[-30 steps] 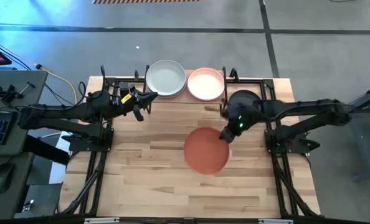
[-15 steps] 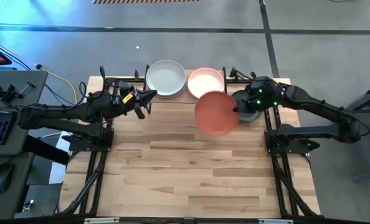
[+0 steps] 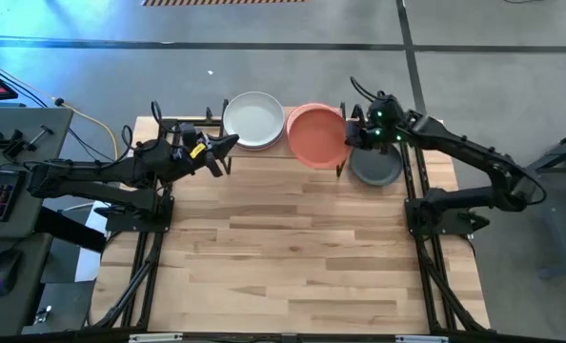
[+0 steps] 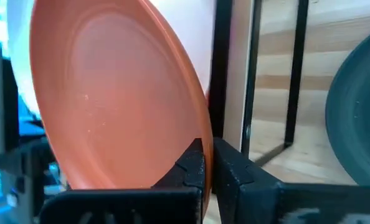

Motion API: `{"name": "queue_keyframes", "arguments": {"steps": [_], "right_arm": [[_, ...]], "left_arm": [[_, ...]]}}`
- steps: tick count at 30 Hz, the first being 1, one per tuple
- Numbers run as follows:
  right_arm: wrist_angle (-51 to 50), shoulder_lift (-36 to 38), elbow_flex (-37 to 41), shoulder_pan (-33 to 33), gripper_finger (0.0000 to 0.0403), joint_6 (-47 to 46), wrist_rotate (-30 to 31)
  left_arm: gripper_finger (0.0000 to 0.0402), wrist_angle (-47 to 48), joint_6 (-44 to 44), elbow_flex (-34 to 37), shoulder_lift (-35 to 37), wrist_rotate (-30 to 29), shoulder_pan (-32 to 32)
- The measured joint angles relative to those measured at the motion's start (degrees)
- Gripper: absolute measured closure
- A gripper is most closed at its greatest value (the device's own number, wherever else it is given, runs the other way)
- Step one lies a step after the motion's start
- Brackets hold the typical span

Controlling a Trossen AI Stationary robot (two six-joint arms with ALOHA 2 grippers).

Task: Place and stack plates onto a shelf
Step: Stack the brown plate on the light orange plate

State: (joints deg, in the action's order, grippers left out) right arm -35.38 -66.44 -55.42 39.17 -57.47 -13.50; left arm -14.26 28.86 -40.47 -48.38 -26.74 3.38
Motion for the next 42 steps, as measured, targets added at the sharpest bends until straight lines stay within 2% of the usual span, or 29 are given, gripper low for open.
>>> {"name": "queue_keyframes", "arguments": {"steps": [3, 7, 14, 21, 25, 33, 42], "right_arm": [[1.7, -1.9, -1.2, 1.1, 0.0403, -1.1, -1.1], [0.5, -3.4, -7.5, 1.1, 0.0403, -0.5, 0.1], [-12.6, -9.9, -20.2, 4.5, 0.0403, 2.4, 1.0], [-21.3, -19.6, -29.0, 5.0, 0.0403, 7.2, 1.3], [-23.4, -22.5, -30.2, 4.7, 0.0403, 10.0, 1.1], [-23.8, -22.0, -30.4, 8.0, 0.0403, 11.0, 3.7], [-23.6, -22.0, -30.4, 7.6, 0.0403, 13.2, 1.3]], "left_arm": [[0.0402, 0.3, 1.5, 0.0, 0.0, 0.0, 0.0], [0.0402, 2.2, 2.4, 0.0, 0.0, 0.1, 0.0], [0.0402, 4.7, 4.1, 0.0, 0.0, 0.2, 0.0], [0.0402, 4.7, 4.0, 0.0, 0.0, 0.2, 0.0], [0.0402, 4.7, 3.9, 0.0, 0.0, 0.8, 0.0], [0.0402, 4.7, 3.9, 0.0, 0.0, 0.9, 0.0], [0.0402, 4.7, 3.9, 0.0, 0.0, 0.3, 0.0]]}}
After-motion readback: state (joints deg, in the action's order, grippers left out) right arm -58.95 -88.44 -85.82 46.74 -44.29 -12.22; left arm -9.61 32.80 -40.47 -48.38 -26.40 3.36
